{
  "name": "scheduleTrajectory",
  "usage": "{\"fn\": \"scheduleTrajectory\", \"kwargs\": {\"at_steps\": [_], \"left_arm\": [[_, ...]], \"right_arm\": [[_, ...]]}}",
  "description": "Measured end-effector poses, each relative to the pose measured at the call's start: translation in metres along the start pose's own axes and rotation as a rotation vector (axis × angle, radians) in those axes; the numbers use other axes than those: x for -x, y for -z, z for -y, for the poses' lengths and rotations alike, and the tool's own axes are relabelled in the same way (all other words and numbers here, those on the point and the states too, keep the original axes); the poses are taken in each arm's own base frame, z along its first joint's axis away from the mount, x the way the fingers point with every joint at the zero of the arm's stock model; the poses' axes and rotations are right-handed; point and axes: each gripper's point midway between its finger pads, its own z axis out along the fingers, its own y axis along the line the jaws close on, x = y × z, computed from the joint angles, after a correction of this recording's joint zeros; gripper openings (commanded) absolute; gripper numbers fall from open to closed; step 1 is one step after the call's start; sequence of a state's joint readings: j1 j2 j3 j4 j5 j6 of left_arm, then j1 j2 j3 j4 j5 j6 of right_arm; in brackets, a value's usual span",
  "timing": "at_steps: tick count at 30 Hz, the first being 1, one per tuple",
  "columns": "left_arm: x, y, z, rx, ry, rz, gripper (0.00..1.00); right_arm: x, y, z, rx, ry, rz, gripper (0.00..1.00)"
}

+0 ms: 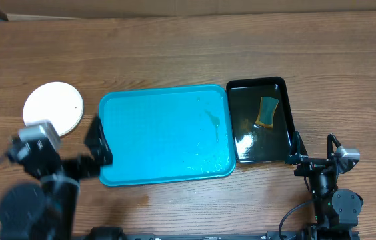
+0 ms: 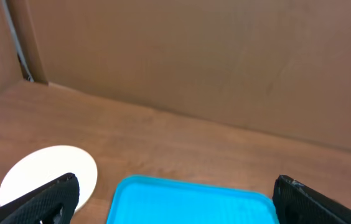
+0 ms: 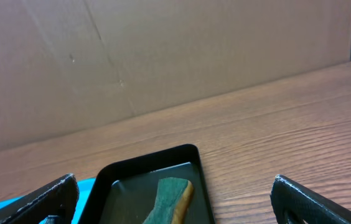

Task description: Clean dirty plates on tray and stack at the side

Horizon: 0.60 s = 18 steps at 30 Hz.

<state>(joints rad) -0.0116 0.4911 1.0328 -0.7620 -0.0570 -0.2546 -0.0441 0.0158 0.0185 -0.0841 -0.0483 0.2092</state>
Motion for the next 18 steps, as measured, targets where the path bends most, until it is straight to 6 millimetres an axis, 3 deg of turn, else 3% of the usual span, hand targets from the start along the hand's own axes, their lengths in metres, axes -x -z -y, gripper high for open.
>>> {"fn": "scheduleTrajectory", "kwargs": {"at_steps": [6,9,12,18], "left_arm": [[-0.058,0.010,-0.016,-0.004,0.008,0.014,1.00],[-0.069,0.011,-0.019,-0.022,0.038,0.076,1.00],[-0.062,0.007,-0.016,-0.058,0.079,0.192,1.00],[-0.024,0.009,-0.002,-0.177,0.130,0.478,1.00]], "right_arm": [[0.000,0.000,0.000,0.000,0.000,0.000,1.00],[0.000,0.000,0.000,0.000,0.000,0.000,1.00],[0.000,0.000,0.000,0.000,0.000,0.000,1.00],[0.000,0.000,0.000,0.000,0.000,-0.001,1.00]]}}
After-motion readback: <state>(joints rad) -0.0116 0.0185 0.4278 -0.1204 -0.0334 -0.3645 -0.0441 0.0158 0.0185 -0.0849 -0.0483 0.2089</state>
